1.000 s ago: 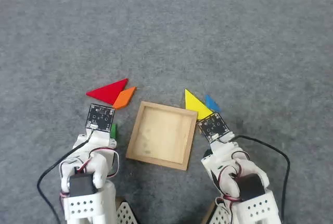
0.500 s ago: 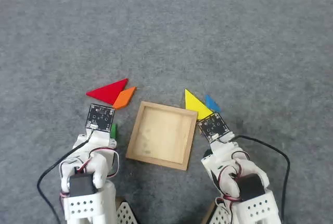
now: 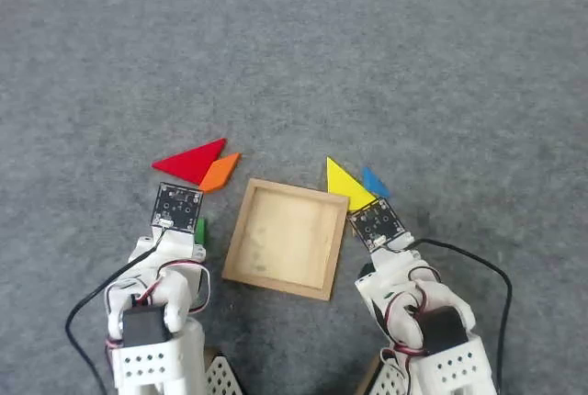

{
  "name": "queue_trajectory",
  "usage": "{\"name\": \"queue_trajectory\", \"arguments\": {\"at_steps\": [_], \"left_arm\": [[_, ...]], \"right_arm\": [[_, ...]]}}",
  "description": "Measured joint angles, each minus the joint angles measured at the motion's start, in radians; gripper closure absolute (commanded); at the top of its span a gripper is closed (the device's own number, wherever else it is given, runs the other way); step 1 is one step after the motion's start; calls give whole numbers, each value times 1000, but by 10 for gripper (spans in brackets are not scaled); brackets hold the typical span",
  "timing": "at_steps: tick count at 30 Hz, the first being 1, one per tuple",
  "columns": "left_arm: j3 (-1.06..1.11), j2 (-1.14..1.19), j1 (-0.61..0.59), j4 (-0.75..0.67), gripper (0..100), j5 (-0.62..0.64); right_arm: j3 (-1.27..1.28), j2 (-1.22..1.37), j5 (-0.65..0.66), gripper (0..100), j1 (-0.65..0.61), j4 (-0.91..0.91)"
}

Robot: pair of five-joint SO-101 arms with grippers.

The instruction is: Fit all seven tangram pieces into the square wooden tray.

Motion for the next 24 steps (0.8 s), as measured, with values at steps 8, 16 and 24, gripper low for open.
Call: {"name": "queue_trajectory", "arguments": {"at_steps": [8,16,24], "left_arm": [[0,0,0,0,987,0],[0,0,0,0,987,0],[0,0,0,0,987,0]], "right_arm": [[-17,0,307,992,12,-210],[-261,-8,275,992,106,-227],[-359,318,164,992,146,-308]]}}
